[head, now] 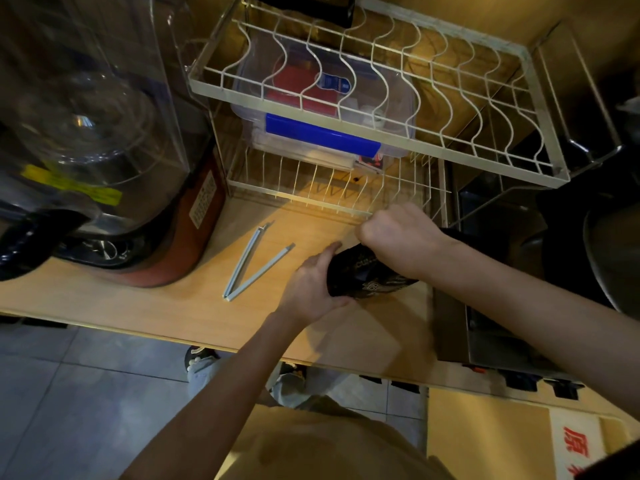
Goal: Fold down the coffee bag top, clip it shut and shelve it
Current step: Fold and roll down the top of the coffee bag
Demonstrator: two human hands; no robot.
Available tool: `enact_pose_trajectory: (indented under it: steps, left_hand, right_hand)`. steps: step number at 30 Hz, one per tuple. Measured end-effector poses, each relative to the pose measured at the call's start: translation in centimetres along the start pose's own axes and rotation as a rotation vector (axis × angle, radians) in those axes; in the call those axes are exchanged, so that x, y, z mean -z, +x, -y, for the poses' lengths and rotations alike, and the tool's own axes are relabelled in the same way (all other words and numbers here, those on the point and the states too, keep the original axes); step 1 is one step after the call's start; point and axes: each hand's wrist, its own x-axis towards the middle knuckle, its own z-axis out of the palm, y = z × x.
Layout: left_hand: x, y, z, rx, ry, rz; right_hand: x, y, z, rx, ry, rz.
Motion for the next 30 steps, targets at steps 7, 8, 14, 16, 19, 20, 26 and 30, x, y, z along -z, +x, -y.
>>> enact_pose_trajectory:
  steps: [7,8,14,16,19,20,26,30]
  left_hand:
    - [-0.8,-1.9,-3.0,-0.213,-0.071,-0.459]
    - [-1.2,-1.8,-3.2,-0.236,-0.077,-0.466]
    - [-2.0,-1.5,-3.3,-0.17,-0.241,-0.481]
    - [-2.1,-1.4,-3.3,-0.174,-0.234,-0.479]
    - [-2.4,-1.4,-3.3,-0.177,-0.214,-0.488]
    - [-2.5,-1.4,-3.4,-0.181,-0.206,-0.496]
    - [-3.1,-1.9,-3.7,-0.154,-0.233,-0.532]
    - [-2.8,-1.8,-3.8,-0.156,-0.217,-0.579]
  right_hand:
    - [-0.6,0.6,-0.5,0.007,0.013,-0.041]
    - [-0.6,0.6,-0.6,0.006,0.014,-0.048]
    - [-0.9,1.0,-0.5,-0.011,0.023,-0.06]
    - [-0.8,1.4,-0.2,-0.057,0.031,-0.027]
    - [-0.7,1.8,0.7,-0.11,0.005,0.035]
    - [-0.8,1.9,0.9,-0.108,-0.01,0.04]
    - [-1.3,1.6,1.1,-0.086,-0.028,0.015]
    - [-1.1,1.3,0.6,-0.102,0.037,0.005]
